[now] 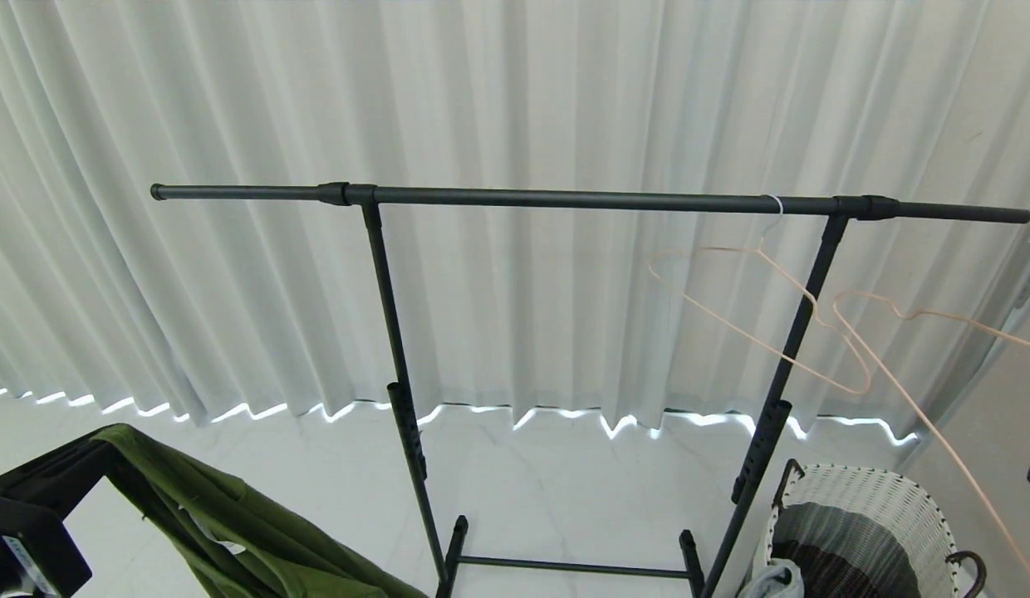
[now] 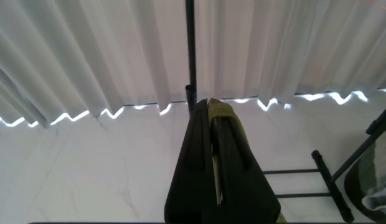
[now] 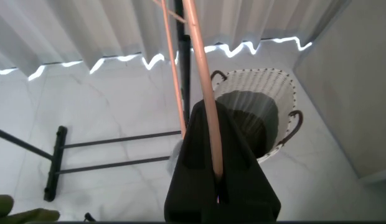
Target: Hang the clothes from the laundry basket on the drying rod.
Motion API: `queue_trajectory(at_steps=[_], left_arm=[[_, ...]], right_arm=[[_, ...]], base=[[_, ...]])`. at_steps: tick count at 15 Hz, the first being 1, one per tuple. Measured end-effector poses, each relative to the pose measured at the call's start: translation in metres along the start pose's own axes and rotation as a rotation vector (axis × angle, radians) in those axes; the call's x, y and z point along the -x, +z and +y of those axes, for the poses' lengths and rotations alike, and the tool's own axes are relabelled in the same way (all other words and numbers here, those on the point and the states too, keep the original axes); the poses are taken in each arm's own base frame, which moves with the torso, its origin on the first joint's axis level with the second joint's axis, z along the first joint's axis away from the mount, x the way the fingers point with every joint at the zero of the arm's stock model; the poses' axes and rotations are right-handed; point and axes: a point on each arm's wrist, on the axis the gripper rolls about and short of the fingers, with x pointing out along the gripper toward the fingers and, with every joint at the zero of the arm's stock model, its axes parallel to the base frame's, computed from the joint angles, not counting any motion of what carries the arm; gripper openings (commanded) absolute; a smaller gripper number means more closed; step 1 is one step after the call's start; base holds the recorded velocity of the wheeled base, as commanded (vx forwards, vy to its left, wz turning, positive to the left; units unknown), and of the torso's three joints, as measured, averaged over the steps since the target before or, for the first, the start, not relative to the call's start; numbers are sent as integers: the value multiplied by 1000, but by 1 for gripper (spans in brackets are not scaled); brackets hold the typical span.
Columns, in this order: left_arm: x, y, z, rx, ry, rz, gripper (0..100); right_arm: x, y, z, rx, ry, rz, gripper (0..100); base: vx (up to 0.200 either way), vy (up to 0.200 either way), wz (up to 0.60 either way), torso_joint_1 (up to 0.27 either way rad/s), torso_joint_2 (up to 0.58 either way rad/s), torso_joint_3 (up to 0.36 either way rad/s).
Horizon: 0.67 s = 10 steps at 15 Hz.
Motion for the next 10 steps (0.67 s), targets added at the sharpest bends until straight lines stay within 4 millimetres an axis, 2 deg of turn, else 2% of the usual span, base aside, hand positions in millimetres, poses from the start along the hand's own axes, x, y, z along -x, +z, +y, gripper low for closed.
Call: queue_trajectory(at_steps=[3,6,10], left_arm=[[0,-1,0,0,-2,4,0],[-1,-2,0,0,-4,11,0],[-1,-2,0,-2,-5,14,0]], right_arm=[[0,0,0,0,10,1,0],[2,3,2,-7,91,-10,0],[13,7,10,6,460,8,0]], base=[[0,0,0,0,0,0],[0,0,0,0,0,0],[0,0,0,0,0,0]])
